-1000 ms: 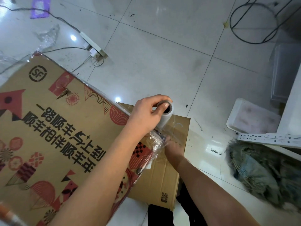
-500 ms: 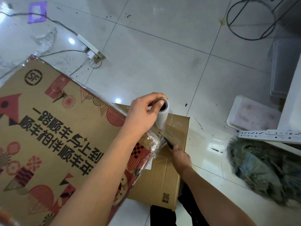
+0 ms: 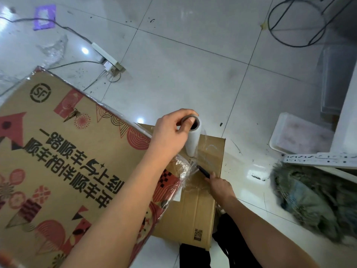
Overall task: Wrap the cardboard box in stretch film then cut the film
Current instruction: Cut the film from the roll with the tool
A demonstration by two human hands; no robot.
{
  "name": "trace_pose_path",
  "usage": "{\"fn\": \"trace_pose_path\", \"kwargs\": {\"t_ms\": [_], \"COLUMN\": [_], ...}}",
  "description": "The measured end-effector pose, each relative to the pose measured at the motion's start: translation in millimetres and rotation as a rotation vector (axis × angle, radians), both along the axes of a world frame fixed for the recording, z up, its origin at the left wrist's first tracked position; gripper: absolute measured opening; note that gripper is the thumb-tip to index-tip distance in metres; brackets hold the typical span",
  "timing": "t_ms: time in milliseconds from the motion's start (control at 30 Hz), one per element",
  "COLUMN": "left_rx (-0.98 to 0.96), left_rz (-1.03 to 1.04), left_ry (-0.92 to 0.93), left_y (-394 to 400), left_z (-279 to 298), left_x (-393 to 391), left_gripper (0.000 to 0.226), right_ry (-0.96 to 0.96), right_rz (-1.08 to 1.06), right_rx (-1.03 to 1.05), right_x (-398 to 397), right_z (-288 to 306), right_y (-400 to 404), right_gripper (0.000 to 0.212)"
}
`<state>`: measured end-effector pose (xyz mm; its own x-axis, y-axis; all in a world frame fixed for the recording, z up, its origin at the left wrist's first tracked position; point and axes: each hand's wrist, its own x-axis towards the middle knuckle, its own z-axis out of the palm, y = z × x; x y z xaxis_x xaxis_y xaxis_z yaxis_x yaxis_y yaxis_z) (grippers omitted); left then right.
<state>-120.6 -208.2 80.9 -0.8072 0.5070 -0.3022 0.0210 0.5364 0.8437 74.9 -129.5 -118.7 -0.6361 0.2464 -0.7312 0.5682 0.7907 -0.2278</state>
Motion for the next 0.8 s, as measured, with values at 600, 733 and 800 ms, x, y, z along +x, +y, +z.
{"fn": "trace_pose_path", "kwargs": {"t_ms": [600, 733, 800], "left_rx": [0.0, -0.011, -0.012], "left_rz": [0.034, 0.04, 0.031], "left_ry": [0.018, 0.01, 0.012], "left_y": [1.1, 0.3, 0.2], "left_z": [6.3, 6.0, 5.7], "left_x": [1.2, 0.8, 2.1], "left_gripper": [0.02, 0.02, 0.019], "right_ry": [0.166, 0.084, 0.048], "right_rz": [-0.014, 0.1, 0.165], "right_rx": [0.032, 0.131, 0.172], "right_x": [-18.9, -21.6, -14.2], "right_z": [4.6, 6.3, 7.8], "right_y": [-9.8, 0.8, 7.8], "right_gripper": [0.03, 0.03, 0.032]}}
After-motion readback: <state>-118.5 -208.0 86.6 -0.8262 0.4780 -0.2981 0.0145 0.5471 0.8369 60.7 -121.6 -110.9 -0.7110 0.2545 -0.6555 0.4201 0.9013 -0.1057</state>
